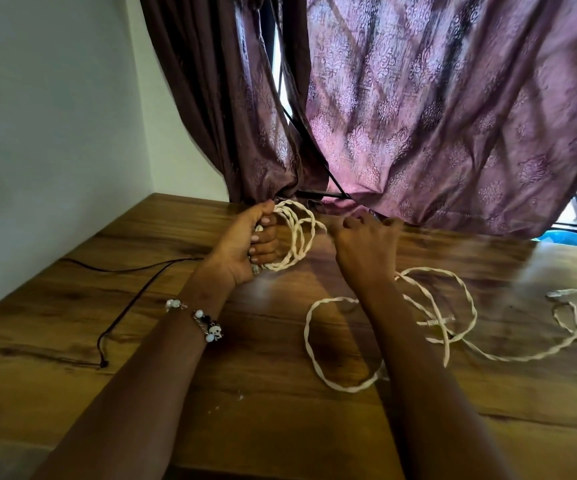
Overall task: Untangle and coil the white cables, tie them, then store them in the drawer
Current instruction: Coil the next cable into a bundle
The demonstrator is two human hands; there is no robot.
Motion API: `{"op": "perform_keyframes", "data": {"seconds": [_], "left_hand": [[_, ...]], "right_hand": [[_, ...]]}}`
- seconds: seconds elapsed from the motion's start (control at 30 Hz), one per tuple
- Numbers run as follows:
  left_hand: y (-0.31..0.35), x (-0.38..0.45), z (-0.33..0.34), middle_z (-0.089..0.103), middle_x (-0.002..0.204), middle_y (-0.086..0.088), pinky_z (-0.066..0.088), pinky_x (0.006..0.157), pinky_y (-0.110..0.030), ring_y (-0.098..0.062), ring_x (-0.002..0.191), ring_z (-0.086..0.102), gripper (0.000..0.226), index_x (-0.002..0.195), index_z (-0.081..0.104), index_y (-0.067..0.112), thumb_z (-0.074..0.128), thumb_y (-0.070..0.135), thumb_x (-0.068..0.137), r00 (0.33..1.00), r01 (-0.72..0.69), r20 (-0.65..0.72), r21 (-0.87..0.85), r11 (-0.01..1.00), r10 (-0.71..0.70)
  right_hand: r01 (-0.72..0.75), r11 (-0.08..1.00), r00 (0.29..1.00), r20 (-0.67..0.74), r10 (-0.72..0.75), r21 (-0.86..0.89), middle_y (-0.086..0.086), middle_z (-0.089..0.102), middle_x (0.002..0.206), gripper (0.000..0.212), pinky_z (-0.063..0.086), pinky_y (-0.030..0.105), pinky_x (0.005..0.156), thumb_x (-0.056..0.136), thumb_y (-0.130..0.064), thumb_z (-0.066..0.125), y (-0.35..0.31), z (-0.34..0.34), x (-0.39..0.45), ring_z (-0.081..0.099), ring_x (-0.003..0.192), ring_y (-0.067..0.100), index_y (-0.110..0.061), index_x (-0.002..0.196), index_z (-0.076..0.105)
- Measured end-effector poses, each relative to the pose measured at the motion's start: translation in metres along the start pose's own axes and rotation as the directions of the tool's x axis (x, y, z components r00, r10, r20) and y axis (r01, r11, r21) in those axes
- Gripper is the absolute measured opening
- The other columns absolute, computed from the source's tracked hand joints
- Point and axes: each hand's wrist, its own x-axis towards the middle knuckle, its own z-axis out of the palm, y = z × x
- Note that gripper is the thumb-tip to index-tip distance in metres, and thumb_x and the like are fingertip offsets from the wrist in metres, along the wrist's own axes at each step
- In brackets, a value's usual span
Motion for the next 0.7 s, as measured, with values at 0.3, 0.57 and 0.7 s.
{"op": "perform_keyframes", "data": {"seconds": [0.3, 0.57, 0.7], "left_hand": [[-0.001, 0.005, -0.002, 0.024, 0.029, 0.008, 0.009, 0.027, -0.009, -0.004, 0.019, 0.018, 0.053, 0.048, 0.040, 0.019, 0.040, 0.034, 0.099, 0.995, -0.063, -0.082, -0.152, 0.986, 0.051], [-0.009, 0.013, -0.003, 0.026, 0.032, 0.007, 0.014, 0.027, -0.008, -0.004, 0.021, 0.018, 0.043, 0.061, 0.034, 0.019, 0.039, 0.037, 0.100, 0.987, -0.085, -0.138, -0.041, 0.996, 0.078], [-0.017, 0.019, -0.003, 0.026, 0.034, 0.006, 0.013, 0.029, -0.006, -0.005, 0.022, 0.017, 0.041, 0.063, 0.033, 0.018, 0.037, 0.034, 0.100, 0.995, -0.078, -0.059, 0.022, 0.997, 0.079]], "right_hand": [[0.180, 0.668, 0.954, -0.293, 0.060, 0.722, 0.016, 0.063, 0.099, 0.034, 0.043, 0.037, 0.078, 0.091, -0.021, 0.044, -0.019, 0.000, 0.002, 0.056, 0.089, 0.030, 0.000, 0.111, 0.062], [0.041, 0.334, 0.971, -0.116, 0.208, 0.942, 0.000, 0.064, 0.114, 0.048, 0.047, 0.048, 0.087, 0.080, -0.041, 0.070, -0.040, 0.003, 0.001, 0.059, 0.105, 0.020, -0.017, 0.120, 0.058], [0.029, -0.084, 0.921, 0.006, 0.390, 0.996, 0.002, 0.070, 0.093, 0.013, 0.054, 0.044, 0.081, 0.089, -0.017, 0.060, -0.035, -0.011, 0.004, 0.065, 0.089, 0.017, -0.016, 0.098, 0.069]]}}
